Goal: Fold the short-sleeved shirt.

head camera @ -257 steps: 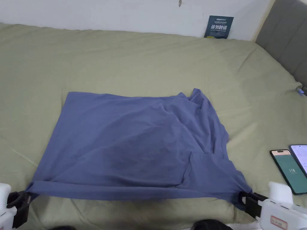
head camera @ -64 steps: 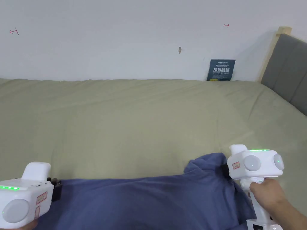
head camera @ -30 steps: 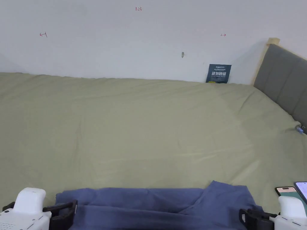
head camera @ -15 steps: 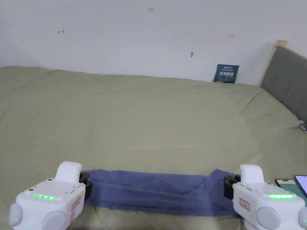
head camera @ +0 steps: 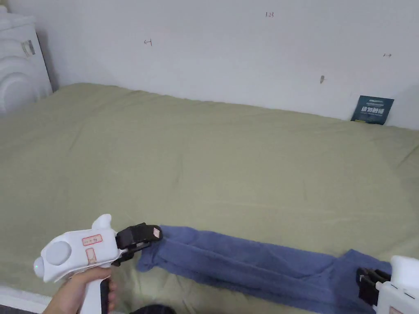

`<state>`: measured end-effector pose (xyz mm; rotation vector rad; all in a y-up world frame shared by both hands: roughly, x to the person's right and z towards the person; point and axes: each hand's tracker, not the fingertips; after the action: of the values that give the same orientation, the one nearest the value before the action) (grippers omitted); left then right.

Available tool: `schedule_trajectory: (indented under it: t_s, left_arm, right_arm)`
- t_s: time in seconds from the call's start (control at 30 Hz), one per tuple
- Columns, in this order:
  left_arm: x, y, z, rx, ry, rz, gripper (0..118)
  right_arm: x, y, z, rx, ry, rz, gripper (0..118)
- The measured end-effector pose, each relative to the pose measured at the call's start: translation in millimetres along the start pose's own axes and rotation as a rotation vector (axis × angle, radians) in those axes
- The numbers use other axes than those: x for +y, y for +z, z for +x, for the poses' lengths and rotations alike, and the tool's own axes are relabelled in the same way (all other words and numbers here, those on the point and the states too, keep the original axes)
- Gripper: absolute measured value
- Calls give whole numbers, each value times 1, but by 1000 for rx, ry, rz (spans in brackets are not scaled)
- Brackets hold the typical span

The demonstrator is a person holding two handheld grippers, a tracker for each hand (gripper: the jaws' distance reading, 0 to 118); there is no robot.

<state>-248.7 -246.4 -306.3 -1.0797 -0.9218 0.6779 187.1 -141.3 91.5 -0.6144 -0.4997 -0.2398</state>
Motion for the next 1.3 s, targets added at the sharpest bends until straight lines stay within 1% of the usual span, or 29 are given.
schedule_trajectory:
  t_s: [0.03,0.07,0.13,0.17,0.2,0.23,0.27,0.3,0.33,0.37,0.4,0.43,0.47,0.5,0.53,0.57,0.6,0.67,0.7,0.73,0.77,0.83,0.87,0.93,1.0,1.03,1.13,1.2,1.3]
  left_arm:
    - [0,-5,-15,-32,53,-8,113]
    - [0,-12,-27,-29,88,-28,112]
    - [-6,-34,-45,-49,164,-123,107]
    - [-9,-42,-44,-125,145,-136,107]
    - [-8,-48,-40,-145,107,-127,107]
    - [-12,-52,-29,-116,102,-104,107]
    - [-10,-59,-28,-125,109,-94,106]
    - [-9,-65,-28,-154,150,-96,104]
    - [-7,-70,-30,-141,179,-92,83]
    - [-6,-75,-32,-61,201,-84,44]
    - [-7,-81,-36,96,204,-110,11]
    - [-9,-83,-44,29,252,-99,11]
    - [-9,-80,-44,-73,270,-50,11]
    - [-8,-76,-35,1,233,-39,10]
    - [-7,-76,-31,11,215,-50,11]
    - [-6,-72,-25,36,155,-33,11]
    - [-3,-64,-17,91,97,44,10]
    - [3,-53,-1,140,8,124,10]
    - [8,-46,9,238,-73,165,10]
    - [12,-38,15,293,-131,205,10]
    - [19,-30,14,316,-163,245,10]
    - [30,-11,17,352,-170,303,9]
    - [36,-2,20,382,-199,296,9]
    - [43,8,32,479,-324,297,10]
    - [38,6,50,533,-449,273,10]
    - [33,3,61,528,-518,265,10]
    - [-1,-19,114,486,-812,252,10]
    - [-36,-47,150,443,-1054,229,10]
    - [-79,-99,170,469,-1175,69,10]
  right_arm:
    - [0,-3,-1,-2,0,-6,3]
    - [1,-5,-1,-3,1,-11,3]
    - [2,-7,-4,-4,-1,-21,3]
    - [3,-9,-5,-2,-1,-27,3]
    - [3,-11,-7,-2,1,-32,3]
    - [3,-12,-8,0,7,-38,3]
    - [3,-14,-10,1,13,-42,3]
    - [3,-15,-11,0,16,-45,3]
    - [4,-16,-12,1,18,-50,3]
    - [5,-17,-14,2,19,-54,3]
    - [4,-17,-15,1,21,-55,3]
    - [5,-16,-16,0,23,-55,3]
    - [5,-15,-16,0,23,-54,3]
    - [5,-14,-17,3,21,-54,3]
    - [5,-13,-17,5,20,-54,3]
    - [4,-12,-17,8,19,-52,3]
    - [4,-12,-17,12,21,-51,3]
    - [6,-11,-18,11,26,-50,3]
    - [8,-10,-19,13,25,-47,3]
    - [10,-10,-19,19,23,-44,3]
    - [12,-9,-19,22,23,-37,3]
    - [16,-7,-22,30,27,-24,3]
    - [17,-7,-23,37,29,-18,3]
    - [19,-7,-27,47,31,-10,3]
    - [19,-8,-31,61,33,-3,3]
    - [19,-9,-33,65,31,-1,3]
    - [16,-10,-35,82,12,5,3]
    - [13,-10,-37,89,7,7,3]
    - [8,-10,-34,99,-25,5,3]
